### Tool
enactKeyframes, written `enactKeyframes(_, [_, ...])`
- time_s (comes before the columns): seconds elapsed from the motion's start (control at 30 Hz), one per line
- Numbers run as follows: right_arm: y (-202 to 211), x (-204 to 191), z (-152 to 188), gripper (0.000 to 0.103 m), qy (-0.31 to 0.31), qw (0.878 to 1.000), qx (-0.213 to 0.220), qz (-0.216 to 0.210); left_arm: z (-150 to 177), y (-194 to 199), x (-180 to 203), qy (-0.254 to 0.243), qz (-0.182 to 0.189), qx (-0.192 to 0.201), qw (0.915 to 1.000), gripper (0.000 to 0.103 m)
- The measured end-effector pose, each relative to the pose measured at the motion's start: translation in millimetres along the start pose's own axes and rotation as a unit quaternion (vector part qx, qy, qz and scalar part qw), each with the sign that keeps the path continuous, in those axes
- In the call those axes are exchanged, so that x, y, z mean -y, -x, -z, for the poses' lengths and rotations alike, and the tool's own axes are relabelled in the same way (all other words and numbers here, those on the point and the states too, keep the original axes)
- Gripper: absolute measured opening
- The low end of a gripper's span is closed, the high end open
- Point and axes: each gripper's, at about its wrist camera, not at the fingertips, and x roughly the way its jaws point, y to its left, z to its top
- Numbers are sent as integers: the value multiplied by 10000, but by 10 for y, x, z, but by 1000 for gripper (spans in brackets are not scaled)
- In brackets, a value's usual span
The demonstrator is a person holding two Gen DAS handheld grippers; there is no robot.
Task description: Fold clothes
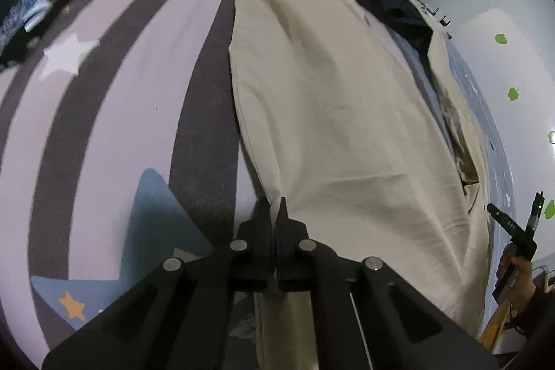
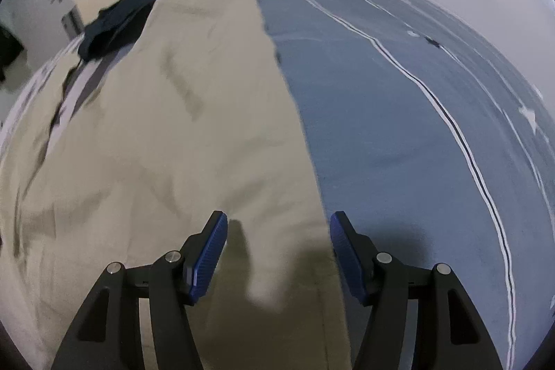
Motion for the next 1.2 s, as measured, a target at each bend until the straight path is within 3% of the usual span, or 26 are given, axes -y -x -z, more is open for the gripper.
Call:
enactKeyframes(0.2, [-111,56,105,58,521,9983,-161,-186,-130,374,323,-215,10,400,9990,0])
enactKeyframes(0.37, [10,232,19,58,321,9975,-37,-624,-235,815,1170,-863,251,571,9943,0])
enactKeyframes(0.5, [142,472,-98,58,251,9963,0,-826,-208,899,2405,-1407,808,618,9848,0])
enactKeyframes(0.6, [316,769,-231,58,253,9956,32,-904,-118,688,3442,-1760,1273,510,9748,0])
enactKeyframes(0.7, [515,1065,-337,58,267,9948,112,-976,136,134,4501,-2007,1623,42,9661,3])
enactKeyframes(0.8, [635,1410,-460,58,134,9942,108,-1061,346,-437,5187,-2005,1710,-868,9607,31])
enactKeyframes(0.83, [657,1501,-473,58,97,9942,82,-1069,375,-544,5270,-1821,1732,-1169,9608,47])
enactKeyframes(0.87, [656,1567,-489,58,80,9943,76,-1062,383,-556,5279,-1587,1840,-1286,9615,57])
enactKeyframes(0.93, [647,1678,-486,58,66,9939,74,-1094,374,-403,5123,-1350,2108,-1098,9619,60])
enactKeyframes(1.0, [622,1750,-451,58,55,9940,29,-1095,484,-17,4755,-1335,2075,-782,9659,63])
enactKeyframes(1.1, [561,1789,-368,58,-17,9933,-65,-1152,406,294,4049,-988,1615,-318,9814,68])
enactKeyframes(1.2, [501,1716,-262,58,-84,9921,-223,-1233,533,566,3204,-435,931,-51,9947,69])
